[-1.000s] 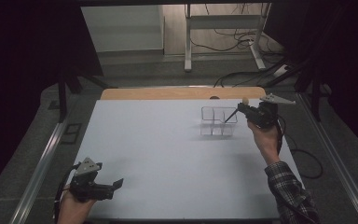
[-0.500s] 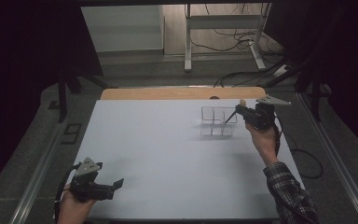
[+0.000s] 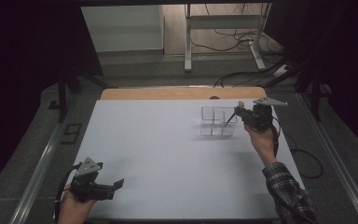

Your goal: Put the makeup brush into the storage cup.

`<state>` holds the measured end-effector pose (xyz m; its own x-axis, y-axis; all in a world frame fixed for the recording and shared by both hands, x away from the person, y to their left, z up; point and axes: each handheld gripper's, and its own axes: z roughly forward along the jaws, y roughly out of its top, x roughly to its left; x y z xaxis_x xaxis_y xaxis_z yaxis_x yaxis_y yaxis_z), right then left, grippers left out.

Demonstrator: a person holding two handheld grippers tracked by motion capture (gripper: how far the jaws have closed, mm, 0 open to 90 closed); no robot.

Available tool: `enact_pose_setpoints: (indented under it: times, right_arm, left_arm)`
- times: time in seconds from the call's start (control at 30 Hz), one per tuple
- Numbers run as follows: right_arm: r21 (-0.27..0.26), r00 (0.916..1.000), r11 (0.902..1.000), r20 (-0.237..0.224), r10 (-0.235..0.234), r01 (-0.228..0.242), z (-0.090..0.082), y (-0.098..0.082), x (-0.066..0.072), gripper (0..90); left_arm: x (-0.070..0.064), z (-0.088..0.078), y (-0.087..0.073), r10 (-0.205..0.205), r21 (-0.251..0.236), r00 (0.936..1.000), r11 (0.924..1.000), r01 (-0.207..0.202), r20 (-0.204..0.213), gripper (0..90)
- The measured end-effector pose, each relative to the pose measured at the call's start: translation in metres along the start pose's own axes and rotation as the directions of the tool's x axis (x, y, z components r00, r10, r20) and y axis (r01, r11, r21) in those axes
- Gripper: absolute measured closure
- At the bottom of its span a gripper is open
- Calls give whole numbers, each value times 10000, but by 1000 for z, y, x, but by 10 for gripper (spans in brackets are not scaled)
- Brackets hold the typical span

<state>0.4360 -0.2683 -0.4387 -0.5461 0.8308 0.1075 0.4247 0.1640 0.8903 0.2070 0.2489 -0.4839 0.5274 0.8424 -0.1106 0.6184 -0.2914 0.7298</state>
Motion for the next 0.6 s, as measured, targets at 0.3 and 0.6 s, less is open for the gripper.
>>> enact_pose_setpoints:
  times: [0.3, 0.6]
  right_arm:
    - [351, 9998, 9992, 53, 174, -176, 4, -3, -4, 828]
    - [776, 9974, 9945, 209, 682, -697, 10, -4, -10, 421]
  left_arm:
    - [0, 0, 0, 13, 7, 10000, 10000, -13, 4, 0]
    - [0, 0, 0, 33, 24, 10000, 10000, -33, 9, 0]
